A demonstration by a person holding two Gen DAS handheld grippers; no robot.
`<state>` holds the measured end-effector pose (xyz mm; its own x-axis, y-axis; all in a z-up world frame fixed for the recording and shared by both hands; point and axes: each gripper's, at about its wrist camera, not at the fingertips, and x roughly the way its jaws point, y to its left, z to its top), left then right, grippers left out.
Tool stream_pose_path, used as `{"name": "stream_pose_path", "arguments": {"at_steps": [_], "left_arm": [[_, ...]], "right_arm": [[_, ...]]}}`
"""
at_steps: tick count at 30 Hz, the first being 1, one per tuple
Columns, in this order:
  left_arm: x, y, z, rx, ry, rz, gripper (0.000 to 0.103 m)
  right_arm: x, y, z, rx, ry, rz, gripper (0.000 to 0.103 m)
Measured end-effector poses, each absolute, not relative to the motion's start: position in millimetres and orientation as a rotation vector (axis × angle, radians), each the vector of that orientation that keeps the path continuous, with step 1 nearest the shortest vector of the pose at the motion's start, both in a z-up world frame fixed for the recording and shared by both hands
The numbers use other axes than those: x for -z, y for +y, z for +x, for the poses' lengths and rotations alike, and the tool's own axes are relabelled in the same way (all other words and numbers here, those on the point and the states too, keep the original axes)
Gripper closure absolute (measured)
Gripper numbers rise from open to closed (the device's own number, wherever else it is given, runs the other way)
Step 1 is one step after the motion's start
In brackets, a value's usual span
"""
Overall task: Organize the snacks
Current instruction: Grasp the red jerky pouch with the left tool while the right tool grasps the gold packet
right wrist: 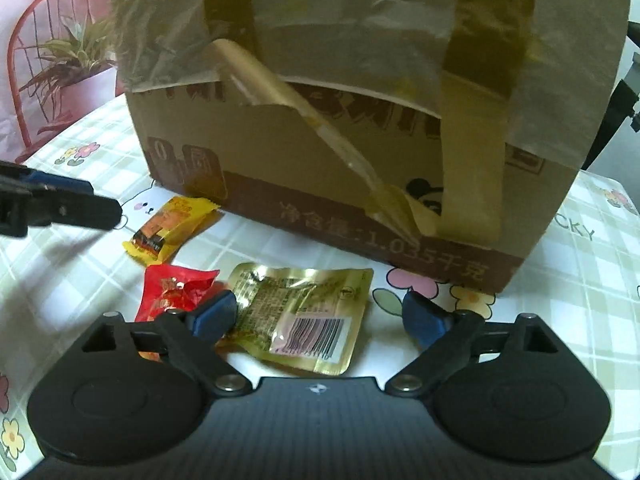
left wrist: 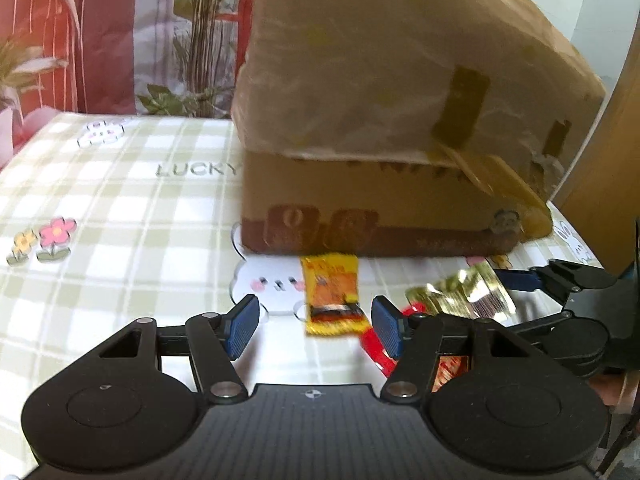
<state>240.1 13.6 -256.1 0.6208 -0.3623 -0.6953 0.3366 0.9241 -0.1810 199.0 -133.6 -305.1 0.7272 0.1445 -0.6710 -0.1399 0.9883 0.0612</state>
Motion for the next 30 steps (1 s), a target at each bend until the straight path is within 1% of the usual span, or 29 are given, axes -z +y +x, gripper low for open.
{"name": "stream_pose_path", "arguments": {"at_steps": [1, 3, 5, 6, 7, 10, 14, 16, 19, 26, 30], "left_arm": [[258, 12, 237, 0.404, 0.813, -0.042, 0.038], [261, 9, 233, 0.406, 0.820, -0.052, 0.038], [264, 6, 227, 0.408, 0.833, -0.072, 0.038], [266, 4, 225, 0.410, 0.839, -0.082, 0.038], [267, 2, 222, 0.410, 0.844, -0.090, 0.038], [270, -5, 216, 0.400, 0.868, -0.116, 0.038], [272, -20, 210, 0.378, 0.896, -0.133, 0.038], [270, -28, 208, 0.382, 0.888, -0.140, 0.038], [268, -41, 209, 0.350, 0.886, -0.134, 0.034], [274, -59, 220, 0.214, 0.918, -0.153, 0.033], [274, -70, 224, 0.187, 0.915, -0.118, 0.028]], "right_arm": [[305, -133, 194, -0.171, 0.727, -0.001, 0.029], [303, -132, 184, -0.192, 0.701, -0.020, 0.044], [301, -134, 176, -0.198, 0.680, -0.018, 0.055], [299, -137, 171, -0.209, 0.658, -0.001, 0.071], [298, -140, 166, -0.214, 0.642, 0.014, 0.089], [297, -151, 159, -0.234, 0.621, 0.072, 0.094], [298, -164, 149, -0.216, 0.587, 0.149, 0.097], [300, -171, 146, -0.198, 0.575, 0.192, 0.098], [307, -178, 144, -0.179, 0.574, 0.247, 0.098], [309, -184, 137, -0.190, 0.549, 0.282, 0.098], [311, -188, 136, -0.199, 0.543, 0.314, 0.098]]}}
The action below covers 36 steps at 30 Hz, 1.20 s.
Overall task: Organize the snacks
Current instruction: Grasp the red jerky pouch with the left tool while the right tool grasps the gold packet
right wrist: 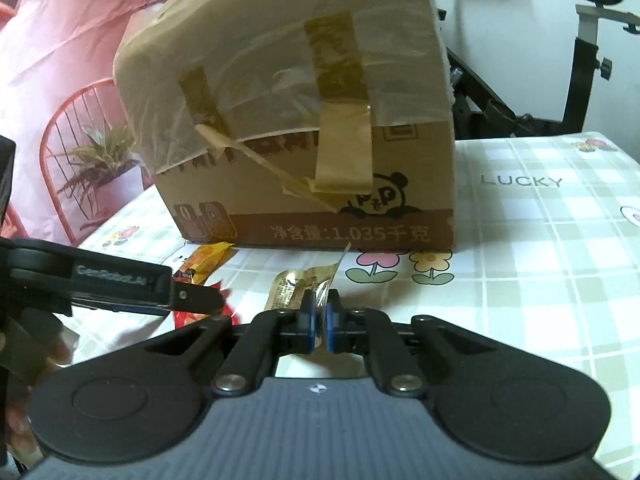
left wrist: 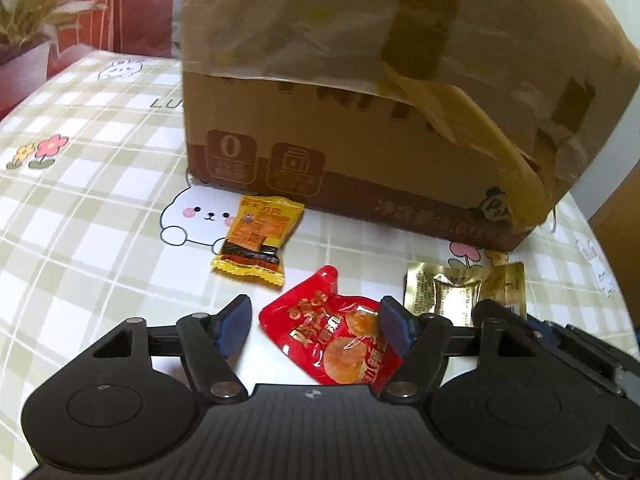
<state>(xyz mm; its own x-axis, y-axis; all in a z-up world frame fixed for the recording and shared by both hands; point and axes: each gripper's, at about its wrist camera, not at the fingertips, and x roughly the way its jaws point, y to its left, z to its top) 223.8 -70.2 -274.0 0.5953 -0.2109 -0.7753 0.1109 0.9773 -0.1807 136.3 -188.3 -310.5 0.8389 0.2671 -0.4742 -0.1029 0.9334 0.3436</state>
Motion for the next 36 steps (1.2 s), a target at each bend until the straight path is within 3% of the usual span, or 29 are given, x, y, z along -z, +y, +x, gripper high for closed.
{"name": "stream_pose_path", "arguments": {"at_steps": [8, 26, 36], "left_arm": [[282, -88, 212, 0.221, 0.886, -0.010, 0.025], [275, -47, 201, 0.123, 0.911, -0.113, 0.027], [269, -88, 234, 0.174, 0.861, -0.016, 0.025]], "right_arm": [[312, -192, 134, -0.215, 0.531, 0.337, 0.098], [312, -189, 136, -0.222, 0.535, 0.342, 0.098], [313, -191, 137, -0.227, 0.541, 0.352, 0.098]]}}
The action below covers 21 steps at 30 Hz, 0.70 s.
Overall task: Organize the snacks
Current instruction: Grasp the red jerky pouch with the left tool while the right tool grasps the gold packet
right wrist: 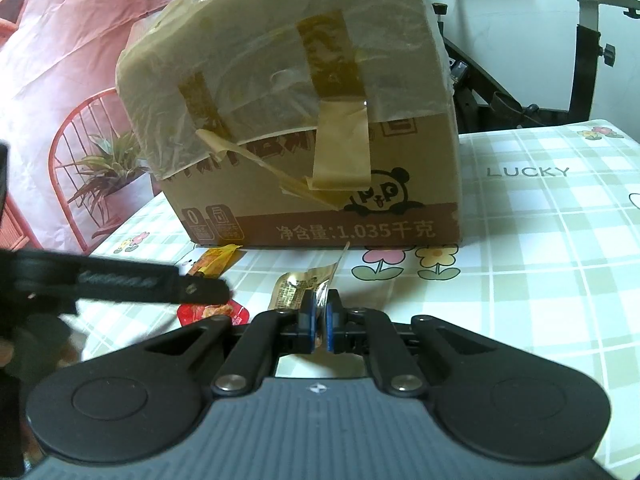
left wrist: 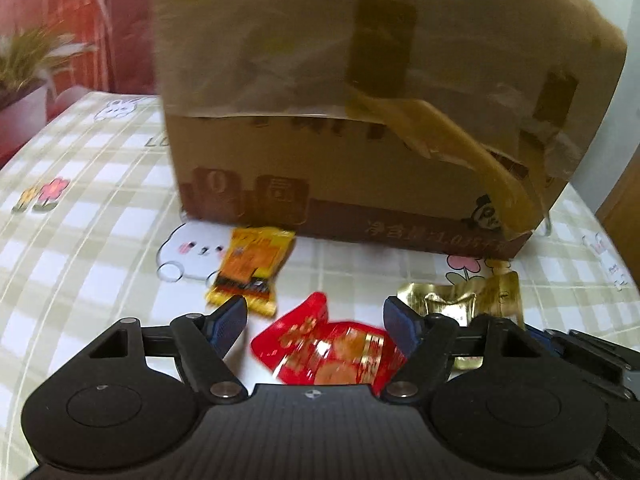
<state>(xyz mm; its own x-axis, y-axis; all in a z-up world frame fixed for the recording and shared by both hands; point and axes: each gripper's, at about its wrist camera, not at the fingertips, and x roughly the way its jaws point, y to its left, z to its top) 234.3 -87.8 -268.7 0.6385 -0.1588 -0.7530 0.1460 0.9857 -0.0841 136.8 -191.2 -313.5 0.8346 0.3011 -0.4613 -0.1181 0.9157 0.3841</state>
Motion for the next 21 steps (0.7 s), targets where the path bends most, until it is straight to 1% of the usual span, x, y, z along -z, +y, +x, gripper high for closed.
{"name": "stream_pose_path", "arguments": {"at_steps": [4, 11, 21], "left_arm": [[274, -93, 239, 0.151, 0.870, 0.025, 0.025], [280, -79, 216, 0.189, 0.897, 0.074, 0.025], [283, -75, 215, 0.238, 0.870, 0.102, 0.026]], "right_arm": [[314, -192, 137, -0.229, 0.541, 0.357, 0.098], [314, -192, 138, -0.237, 0.543, 0.357, 0.098], [314, -192, 138, -0.238, 0.548, 0.362, 0.098]]}}
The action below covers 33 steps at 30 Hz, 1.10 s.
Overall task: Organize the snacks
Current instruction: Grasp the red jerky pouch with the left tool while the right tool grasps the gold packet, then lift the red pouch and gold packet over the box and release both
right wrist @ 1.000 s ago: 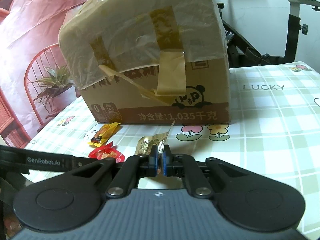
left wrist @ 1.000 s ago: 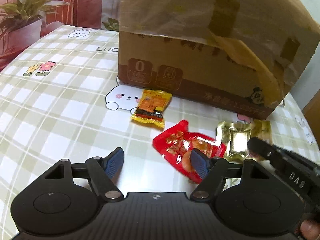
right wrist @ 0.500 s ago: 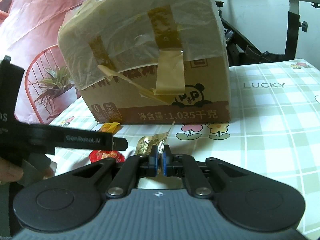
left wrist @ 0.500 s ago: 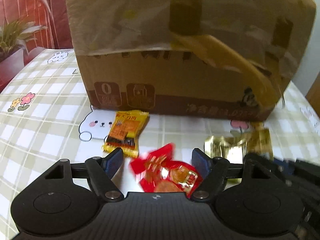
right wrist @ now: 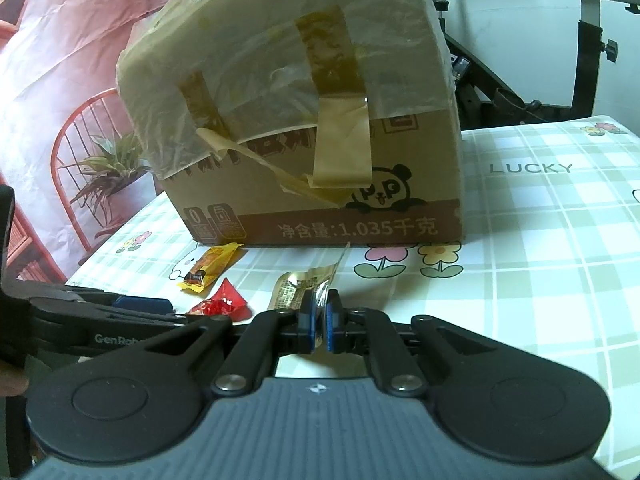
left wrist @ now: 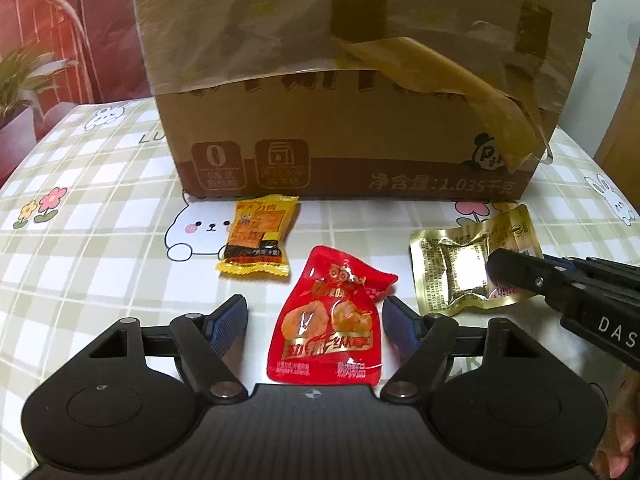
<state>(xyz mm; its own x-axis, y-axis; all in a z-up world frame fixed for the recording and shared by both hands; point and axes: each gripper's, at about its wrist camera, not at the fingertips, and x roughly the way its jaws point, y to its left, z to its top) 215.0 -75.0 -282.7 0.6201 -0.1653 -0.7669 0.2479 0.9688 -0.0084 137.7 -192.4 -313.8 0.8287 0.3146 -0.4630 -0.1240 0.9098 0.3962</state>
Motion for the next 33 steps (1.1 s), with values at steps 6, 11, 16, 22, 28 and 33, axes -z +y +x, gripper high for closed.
{"name": "stream_pose_path", "arguments": {"at_steps": [6, 11, 16, 22, 28, 33], "left_arm": [[279, -75, 213, 0.284, 0.854, 0.076, 0.053], [278, -70, 200, 0.339, 0.860, 0.041, 0.059], [275, -67, 189, 0.360, 0.843, 0.045, 0.059], [260, -59, 176, 0.376, 0.789, 0.045, 0.059], [242, -50, 170, 0.367, 0.729, 0.020, 0.059], [222, -41, 166, 0.357, 0.661, -0.012, 0.059]], "right_arm": [[314, -192, 139, -0.243, 0.551, 0.366, 0.098], [314, -192, 139, -0.247, 0.555, 0.365, 0.098], [313, -191, 139, -0.247, 0.555, 0.348, 0.098], [305, -185, 131, -0.241, 0.545, 0.301, 0.098], [283, -187, 118, -0.243, 0.516, 0.291, 0.101], [253, -185, 107, -0.264, 0.448, 0.253, 0.101]]}}
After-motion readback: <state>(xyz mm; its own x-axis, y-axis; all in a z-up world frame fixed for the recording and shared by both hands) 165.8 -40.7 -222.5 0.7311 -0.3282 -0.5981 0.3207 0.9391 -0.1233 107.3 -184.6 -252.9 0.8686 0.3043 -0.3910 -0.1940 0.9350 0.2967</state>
